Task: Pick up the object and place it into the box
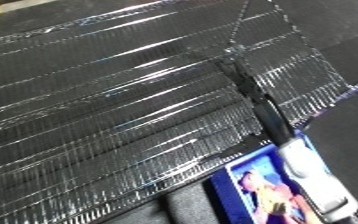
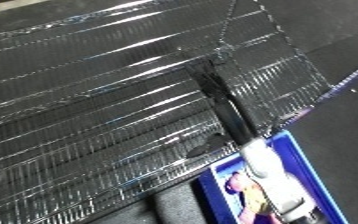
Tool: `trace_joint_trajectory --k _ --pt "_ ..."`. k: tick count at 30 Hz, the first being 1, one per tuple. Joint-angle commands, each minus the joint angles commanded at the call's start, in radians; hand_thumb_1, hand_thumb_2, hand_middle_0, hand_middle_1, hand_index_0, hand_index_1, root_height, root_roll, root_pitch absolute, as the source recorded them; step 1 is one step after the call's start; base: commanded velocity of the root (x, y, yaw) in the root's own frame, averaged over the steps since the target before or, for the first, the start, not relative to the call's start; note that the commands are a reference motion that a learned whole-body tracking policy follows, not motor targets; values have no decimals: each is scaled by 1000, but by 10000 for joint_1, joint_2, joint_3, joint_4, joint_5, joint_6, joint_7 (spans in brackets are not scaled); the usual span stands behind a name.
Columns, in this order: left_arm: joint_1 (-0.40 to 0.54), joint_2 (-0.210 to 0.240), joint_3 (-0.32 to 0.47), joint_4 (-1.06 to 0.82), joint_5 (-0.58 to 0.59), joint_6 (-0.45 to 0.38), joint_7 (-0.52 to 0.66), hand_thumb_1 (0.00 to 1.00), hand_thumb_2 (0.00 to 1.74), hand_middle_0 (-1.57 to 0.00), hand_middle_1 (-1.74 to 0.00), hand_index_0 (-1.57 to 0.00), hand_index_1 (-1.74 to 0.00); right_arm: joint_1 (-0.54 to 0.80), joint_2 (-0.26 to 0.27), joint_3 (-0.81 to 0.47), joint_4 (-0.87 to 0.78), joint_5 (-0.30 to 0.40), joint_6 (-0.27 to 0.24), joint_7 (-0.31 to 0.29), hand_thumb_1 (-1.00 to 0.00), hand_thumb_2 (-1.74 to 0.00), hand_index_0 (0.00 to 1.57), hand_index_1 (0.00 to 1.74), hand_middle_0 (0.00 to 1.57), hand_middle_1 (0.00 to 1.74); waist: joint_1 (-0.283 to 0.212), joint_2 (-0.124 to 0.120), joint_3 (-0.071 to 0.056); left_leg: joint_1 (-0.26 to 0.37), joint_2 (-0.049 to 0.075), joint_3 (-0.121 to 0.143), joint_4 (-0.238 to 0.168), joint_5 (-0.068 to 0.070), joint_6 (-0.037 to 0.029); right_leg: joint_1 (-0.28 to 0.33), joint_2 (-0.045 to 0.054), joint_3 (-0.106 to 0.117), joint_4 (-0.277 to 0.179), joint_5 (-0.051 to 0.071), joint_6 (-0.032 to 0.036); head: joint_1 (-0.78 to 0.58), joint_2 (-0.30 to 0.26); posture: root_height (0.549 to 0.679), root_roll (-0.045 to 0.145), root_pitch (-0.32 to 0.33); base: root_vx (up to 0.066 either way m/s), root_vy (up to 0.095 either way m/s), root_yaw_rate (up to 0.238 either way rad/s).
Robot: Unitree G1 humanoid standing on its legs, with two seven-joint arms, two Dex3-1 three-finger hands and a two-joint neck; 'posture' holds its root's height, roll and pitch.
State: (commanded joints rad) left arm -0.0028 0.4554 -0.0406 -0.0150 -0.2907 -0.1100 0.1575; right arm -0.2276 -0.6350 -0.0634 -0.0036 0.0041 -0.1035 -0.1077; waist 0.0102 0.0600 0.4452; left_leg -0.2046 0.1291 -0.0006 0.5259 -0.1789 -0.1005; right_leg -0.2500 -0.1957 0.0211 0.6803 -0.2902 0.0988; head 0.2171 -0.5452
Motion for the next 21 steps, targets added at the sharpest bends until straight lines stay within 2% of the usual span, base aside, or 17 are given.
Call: trace_joint_trajectory --k 5,10,13,17,21 --pt "-208 -114 -106 41 -9 21 42 1000 1740 -1570 -1740 -1570 -1740 -110 205 245 117 63 -23 -52 0 0 0 0 0 0 138 -70 36 -73 -33 -82 99 -34 12 -60 -18 -78 150 -60 -19 -1558 154 647 64 -90 5 -5 69" --pt "-376 -129 -114 125 41 21 76 1000 1740 -1570 -1740 -1570 -1740 -155 425 468 187 168 -79 -61 0 0 0 0 0 0 299 -104 95 -175 -38 -166 158 -39 24 -160 -44 -151 236 -75 1 -2610 346 646 63 -84 6 4 34" --pt "-408 -118 -96 128 67 22 92 1000 1740 -1570 -1740 -1570 -1740 -156 520 573 194 216 -113 -26 0 0 0 0 0 0 355 -125 121 -214 -39 -200 168 -35 31 -191 -44 -179 235 -63 18 -2922 274 646 61 -81 3 16 10" --pt "-387 -119 -17 94 107 24 135 1000 1740 -1570 -1740 -1570 -1740 -102 581 667 194 149 -116 23 0 0 0 0 0 0 430 -157 185 -238 -40 -241 173 -37 46 -198 -36 -217 218 -46 35 -3129 606 646 59 -79 8 11 23" --pt "-327 -97 110 45 107 5 169 1000 1740 -1570 -1740 -1570 -1740 -67 585 726 153 64 -117 69 0 0 0 0 0 0 491 -172 206 -253 -54 -276 143 -49 59 -215 -45 -249 203 -44 55 -3092 469 646 58 -75 4 15 29"
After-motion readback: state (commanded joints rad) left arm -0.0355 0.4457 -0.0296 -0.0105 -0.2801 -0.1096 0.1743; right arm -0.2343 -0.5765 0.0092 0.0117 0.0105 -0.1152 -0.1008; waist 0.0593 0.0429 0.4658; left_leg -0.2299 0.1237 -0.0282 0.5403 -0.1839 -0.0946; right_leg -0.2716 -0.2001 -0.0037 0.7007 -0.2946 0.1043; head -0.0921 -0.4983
